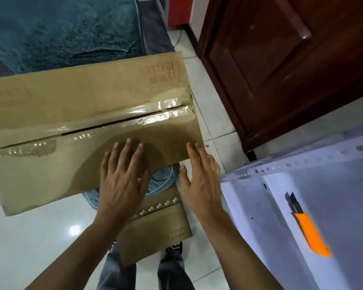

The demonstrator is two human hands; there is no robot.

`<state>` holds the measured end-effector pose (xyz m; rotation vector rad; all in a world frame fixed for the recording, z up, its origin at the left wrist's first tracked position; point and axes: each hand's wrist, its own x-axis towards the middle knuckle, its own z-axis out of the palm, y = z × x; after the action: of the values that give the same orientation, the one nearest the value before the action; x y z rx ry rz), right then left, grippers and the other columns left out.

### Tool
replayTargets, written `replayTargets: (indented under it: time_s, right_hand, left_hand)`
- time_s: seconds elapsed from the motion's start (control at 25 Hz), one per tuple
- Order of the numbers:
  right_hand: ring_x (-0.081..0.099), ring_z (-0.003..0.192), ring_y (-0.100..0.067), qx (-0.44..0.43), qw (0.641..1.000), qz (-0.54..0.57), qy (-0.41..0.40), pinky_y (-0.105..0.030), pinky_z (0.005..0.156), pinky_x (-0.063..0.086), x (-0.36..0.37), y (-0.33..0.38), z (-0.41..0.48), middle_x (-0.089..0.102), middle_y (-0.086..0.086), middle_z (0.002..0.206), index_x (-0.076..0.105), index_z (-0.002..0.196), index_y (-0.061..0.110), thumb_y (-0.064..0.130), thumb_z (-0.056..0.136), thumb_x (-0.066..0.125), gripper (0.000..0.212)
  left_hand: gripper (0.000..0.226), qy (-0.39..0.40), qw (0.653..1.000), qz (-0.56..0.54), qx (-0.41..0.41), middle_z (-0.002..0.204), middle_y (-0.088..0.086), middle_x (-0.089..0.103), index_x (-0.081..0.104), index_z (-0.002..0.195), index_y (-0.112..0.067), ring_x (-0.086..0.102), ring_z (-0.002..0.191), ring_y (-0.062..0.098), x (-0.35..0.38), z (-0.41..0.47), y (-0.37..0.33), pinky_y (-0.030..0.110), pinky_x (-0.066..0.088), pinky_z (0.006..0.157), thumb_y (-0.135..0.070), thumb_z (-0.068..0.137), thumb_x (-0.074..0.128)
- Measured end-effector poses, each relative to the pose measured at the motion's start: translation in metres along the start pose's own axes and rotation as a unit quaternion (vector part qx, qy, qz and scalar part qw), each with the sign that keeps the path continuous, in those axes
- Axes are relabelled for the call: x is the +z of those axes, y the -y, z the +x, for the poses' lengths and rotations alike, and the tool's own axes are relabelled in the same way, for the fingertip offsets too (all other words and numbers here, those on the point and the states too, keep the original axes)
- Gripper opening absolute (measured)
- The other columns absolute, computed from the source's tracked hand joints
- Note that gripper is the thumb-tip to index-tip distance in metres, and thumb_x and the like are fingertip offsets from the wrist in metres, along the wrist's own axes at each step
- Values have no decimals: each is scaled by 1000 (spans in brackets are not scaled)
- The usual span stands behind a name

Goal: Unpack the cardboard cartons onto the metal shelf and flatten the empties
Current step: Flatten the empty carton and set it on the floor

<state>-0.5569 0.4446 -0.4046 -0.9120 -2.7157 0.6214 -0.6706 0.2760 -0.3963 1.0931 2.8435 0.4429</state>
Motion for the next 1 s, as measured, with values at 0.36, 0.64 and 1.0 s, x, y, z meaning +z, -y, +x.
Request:
replayTargets:
  time_s: [0.36,0.64,1.0]
  right_hand:
    - [49,138,-27,53,997,-2,-58,-53,108,45,-21,-74,-50,53,-9,148,46,148,16,27,97,65,56]
    - [56,126,-27,128,988,-25,-83,-40,109,40,-49,-135,-96,61,-6,137,54,141,16,25,96,61,46]
    - [57,99,-32,238,949,-98,-180,-38,88,38,-94,-213,-133,63,-7,113,63,125,15,21,93,59,33]
  left_hand:
    - [61,49,993,-31,101,156,16,39,48,144,-11,28,148,37,35,-21,-96,58,29,117,-45,96,36]
    - [44,54,980,-67,177,136,14,59,59,130,-11,53,124,37,59,-37,-155,50,43,102,-23,89,67]
    - [27,101,959,-107,241,116,4,66,66,118,-16,54,109,26,72,-47,-202,39,42,92,-23,94,57]
